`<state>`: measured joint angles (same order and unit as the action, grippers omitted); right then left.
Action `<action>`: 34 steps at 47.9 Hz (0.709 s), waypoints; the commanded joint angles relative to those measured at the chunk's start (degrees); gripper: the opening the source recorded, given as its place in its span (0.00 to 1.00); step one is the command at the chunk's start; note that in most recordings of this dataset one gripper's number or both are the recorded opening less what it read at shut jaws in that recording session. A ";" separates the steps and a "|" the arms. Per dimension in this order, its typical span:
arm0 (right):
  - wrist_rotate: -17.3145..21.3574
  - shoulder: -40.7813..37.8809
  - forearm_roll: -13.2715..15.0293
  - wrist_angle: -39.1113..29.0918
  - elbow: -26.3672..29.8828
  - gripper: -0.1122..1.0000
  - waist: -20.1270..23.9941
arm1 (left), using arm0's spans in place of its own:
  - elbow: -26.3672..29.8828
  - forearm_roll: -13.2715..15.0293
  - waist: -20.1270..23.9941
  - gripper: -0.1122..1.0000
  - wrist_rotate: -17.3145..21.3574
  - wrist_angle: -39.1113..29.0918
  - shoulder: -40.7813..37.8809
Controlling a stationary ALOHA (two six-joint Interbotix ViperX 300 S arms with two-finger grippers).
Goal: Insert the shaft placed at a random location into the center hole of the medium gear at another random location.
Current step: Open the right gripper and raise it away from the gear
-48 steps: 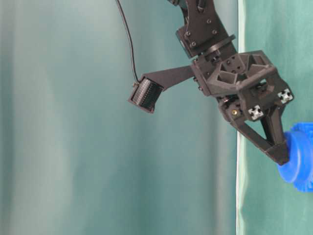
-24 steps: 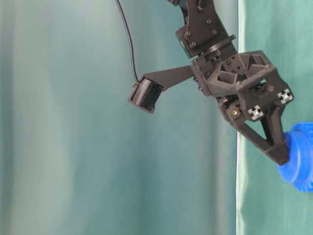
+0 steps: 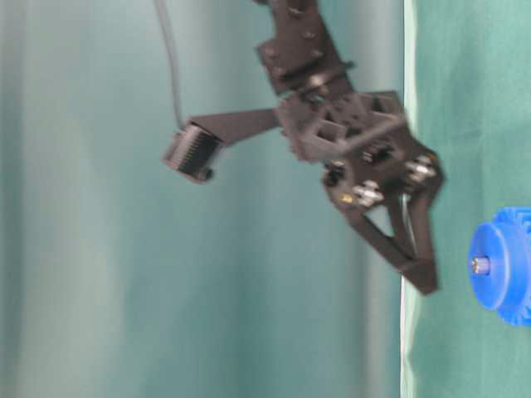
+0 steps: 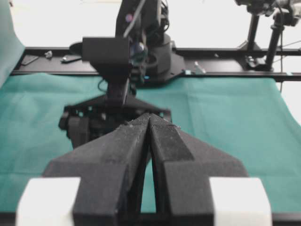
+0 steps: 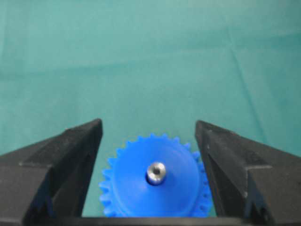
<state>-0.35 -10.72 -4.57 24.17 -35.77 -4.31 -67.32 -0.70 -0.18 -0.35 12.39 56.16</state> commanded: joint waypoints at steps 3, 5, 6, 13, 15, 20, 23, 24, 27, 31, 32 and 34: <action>-0.88 4.75 0.26 -2.20 0.79 0.86 0.18 | 1.58 -0.09 0.00 0.10 0.00 0.35 -0.26; -0.97 5.27 0.18 -2.64 0.70 0.86 0.18 | 1.49 -0.09 0.00 0.10 0.00 0.44 -0.26; -1.05 5.45 0.18 -2.72 0.70 0.86 0.18 | 1.58 -0.09 0.00 0.10 0.00 0.35 -0.26; -0.97 5.62 0.18 -3.08 0.62 0.86 0.18 | 1.58 -0.09 0.00 0.10 0.00 0.44 -0.26; -0.88 5.80 0.18 -3.16 0.35 0.86 0.18 | 1.49 -0.09 0.00 0.10 0.00 0.44 -0.26; -0.79 6.77 0.00 -3.16 -0.79 0.86 0.18 | 1.49 -0.09 0.00 0.10 0.00 0.44 -0.26; -0.70 7.73 0.00 -3.16 -1.85 0.86 0.18 | 1.49 -0.09 0.00 0.10 -0.09 0.44 -0.26; -0.70 8.09 0.00 -3.16 -2.20 0.86 0.18 | 1.49 -0.09 0.00 0.10 -0.09 0.35 -0.26; -0.70 9.32 -0.09 -3.16 -3.52 0.86 0.18 | 1.49 -0.09 0.00 0.10 0.00 0.44 -0.26; -0.70 11.16 -0.09 -3.16 -5.36 0.86 0.18 | 1.58 -0.09 0.00 0.10 -0.09 0.35 -0.26; -0.70 11.60 -0.18 -3.08 -5.89 0.86 0.18 | 1.58 -0.09 0.00 0.10 -0.09 0.44 -0.26; -0.70 12.66 -0.09 -3.08 -7.03 0.86 0.18 | 1.49 -0.09 0.00 0.10 -0.09 0.44 -0.26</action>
<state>-0.44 -1.14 -4.48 20.83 -41.92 -4.31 -67.32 -0.62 -0.18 -0.44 12.39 56.07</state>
